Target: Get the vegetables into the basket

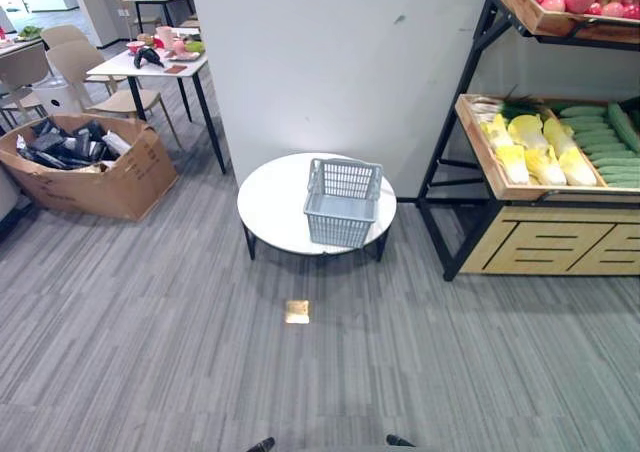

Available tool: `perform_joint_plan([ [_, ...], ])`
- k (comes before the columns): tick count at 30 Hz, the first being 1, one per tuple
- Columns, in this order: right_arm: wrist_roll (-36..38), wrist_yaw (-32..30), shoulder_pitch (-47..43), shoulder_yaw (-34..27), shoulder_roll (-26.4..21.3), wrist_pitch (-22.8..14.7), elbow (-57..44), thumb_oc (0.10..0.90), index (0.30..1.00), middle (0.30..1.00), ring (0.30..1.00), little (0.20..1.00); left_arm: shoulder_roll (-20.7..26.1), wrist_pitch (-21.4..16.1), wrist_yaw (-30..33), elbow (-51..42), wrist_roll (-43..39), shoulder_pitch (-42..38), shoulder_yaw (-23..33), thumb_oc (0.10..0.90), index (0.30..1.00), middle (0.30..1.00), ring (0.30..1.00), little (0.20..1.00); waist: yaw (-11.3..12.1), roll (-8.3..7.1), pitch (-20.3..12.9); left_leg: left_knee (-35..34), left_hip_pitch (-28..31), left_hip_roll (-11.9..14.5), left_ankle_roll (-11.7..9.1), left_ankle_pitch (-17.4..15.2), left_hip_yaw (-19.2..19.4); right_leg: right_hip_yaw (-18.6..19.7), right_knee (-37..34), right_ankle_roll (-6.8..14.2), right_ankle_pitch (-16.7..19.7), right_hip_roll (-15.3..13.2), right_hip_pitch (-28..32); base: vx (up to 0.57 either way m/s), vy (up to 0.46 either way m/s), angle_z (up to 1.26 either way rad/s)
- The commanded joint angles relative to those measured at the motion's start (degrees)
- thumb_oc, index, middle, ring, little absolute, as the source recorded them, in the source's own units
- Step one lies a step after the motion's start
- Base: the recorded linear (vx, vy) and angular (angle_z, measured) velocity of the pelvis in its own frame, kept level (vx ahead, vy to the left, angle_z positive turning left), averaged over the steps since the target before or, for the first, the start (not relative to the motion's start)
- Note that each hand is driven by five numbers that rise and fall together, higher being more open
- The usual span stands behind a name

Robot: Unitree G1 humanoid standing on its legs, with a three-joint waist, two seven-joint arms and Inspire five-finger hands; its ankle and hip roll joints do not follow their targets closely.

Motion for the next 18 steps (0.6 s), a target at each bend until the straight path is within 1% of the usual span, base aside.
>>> perform_joint_plan([
  [1,-0.2,1.7,-4.0,1.5,1.6,-2.1,2.3,0.9,1.0,1.0,1.0,1.0,-2.6,-2.0,-1.0,1.5,0.3,-4.3,-0.5,0.9,1.0,1.0,1.0,1.0,-0.6,-0.72,1.0,-3.1,2.9,2.0,-4.0,-1.3,2.9,-0.7,-9.6,8.1,8.2,-5.2,4.0,0.0,0.0,0.0],
  [8,-0.1,2.0,-3.5,1.5,1.8,-2.2,2.7,0.9,1.0,1.0,1.0,1.0,-2.7,-2.1,-2.2,1.7,-2.4,-3.9,0.8,0.9,1.0,1.0,1.0,1.0,-0.5,-0.74,1.0,-3.1,2.9,2.0,-4.0,-1.4,2.8,-0.8,-9.6,8.1,8.2,-5.1,4.0,0.0,0.0,0.0],
  [18,0.5,2.3,-3.5,1.2,1.7,-1.9,3.1,0.9,1.0,1.0,1.0,1.0,-3.0,-2.1,-2.2,1.7,-0.7,-4.2,-0.6,0.9,1.0,1.0,1.0,1.0,-0.4,-0.58,1.2,-3.1,3.1,1.9,-3.9,-1.7,2.7,-0.8,-9.6,8.1,7.9,-5.2,4.4,0.0,0.0,0.0],
])
